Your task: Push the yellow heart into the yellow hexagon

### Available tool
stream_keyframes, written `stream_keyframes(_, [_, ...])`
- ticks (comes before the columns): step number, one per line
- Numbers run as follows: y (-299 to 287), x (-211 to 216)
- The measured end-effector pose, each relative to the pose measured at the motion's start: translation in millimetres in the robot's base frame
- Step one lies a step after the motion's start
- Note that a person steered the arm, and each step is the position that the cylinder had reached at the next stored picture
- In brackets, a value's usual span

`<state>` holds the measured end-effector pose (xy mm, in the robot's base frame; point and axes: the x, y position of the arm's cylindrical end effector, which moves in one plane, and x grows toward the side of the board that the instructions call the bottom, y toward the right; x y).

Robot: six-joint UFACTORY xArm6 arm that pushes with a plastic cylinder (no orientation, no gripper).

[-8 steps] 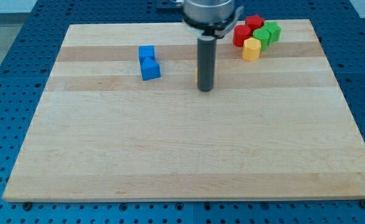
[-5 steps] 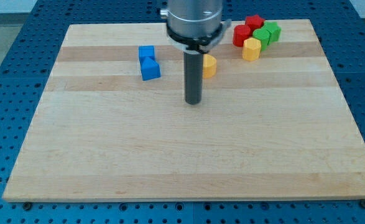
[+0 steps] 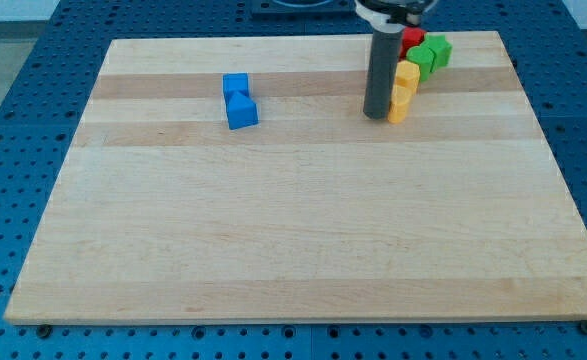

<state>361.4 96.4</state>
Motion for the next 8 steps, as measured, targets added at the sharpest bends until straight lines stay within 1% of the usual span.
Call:
stream_keyframes(1, [24,6])
stream_keyframes(3, [94,5])
stream_keyframes(4, [107,-9])
stream_keyframes(5, [107,-18])
stream_keyframes(6, [107,-15])
stream_keyframes(7, [100,1])
stream_keyframes(8, [88,-25])
